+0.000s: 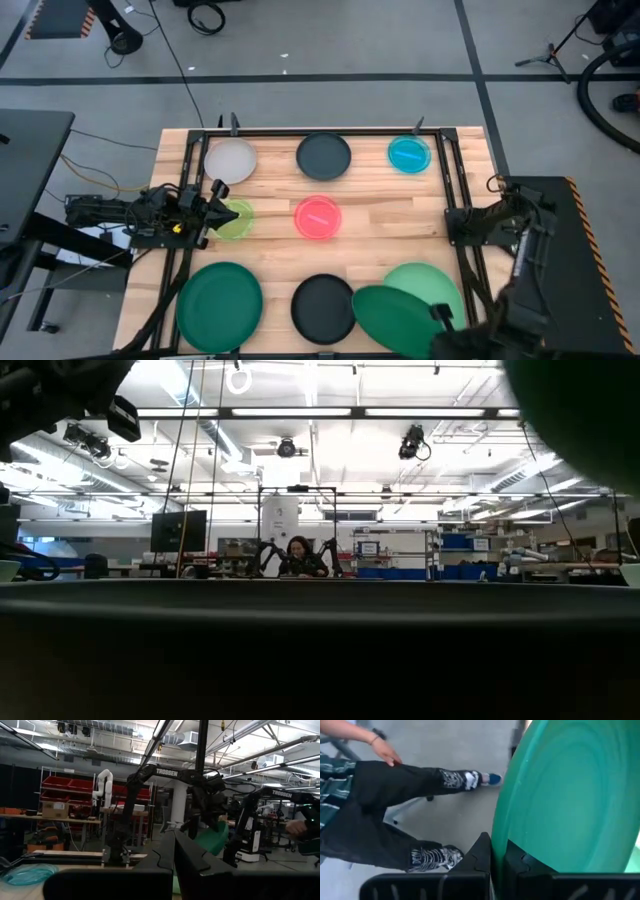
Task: Stack plastic plates
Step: Stack the green plate on top of light green plate
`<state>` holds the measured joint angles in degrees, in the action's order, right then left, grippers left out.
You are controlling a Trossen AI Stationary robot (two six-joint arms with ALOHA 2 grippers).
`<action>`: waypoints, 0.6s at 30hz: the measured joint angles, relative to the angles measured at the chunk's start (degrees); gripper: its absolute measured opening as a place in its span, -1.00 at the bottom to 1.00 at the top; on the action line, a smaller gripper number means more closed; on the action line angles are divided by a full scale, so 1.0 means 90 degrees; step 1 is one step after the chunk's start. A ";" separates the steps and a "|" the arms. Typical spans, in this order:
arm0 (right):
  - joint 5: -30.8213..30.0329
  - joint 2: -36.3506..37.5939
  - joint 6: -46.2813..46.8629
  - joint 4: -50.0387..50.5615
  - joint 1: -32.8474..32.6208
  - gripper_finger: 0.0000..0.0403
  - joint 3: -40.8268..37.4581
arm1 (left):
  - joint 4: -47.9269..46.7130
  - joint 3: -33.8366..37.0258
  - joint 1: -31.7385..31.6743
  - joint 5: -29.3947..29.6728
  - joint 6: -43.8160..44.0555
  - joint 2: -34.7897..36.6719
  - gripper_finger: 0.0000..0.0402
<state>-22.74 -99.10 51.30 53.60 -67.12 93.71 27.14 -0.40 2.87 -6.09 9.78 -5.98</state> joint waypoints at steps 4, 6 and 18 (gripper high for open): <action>0.0170 -0.0168 -0.0004 0.0126 -0.0321 -0.92 -0.0002 | 0.0000 0.0000 -0.0002 0.0000 0.0000 0.0001 -0.94; 0.0378 -0.0244 0.0011 0.0195 -0.0392 -0.92 -0.0002 | 0.0005 0.0001 0.0000 0.0000 0.0002 0.0000 -0.94; 0.0893 -0.0799 0.0317 0.1547 -0.0362 -0.92 0.1861 | 0.0003 0.0001 0.0000 -0.0002 0.0002 0.0001 -0.94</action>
<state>-14.70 -106.28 54.15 67.51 -70.37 110.46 27.16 -0.40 2.87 -6.11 9.80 -5.98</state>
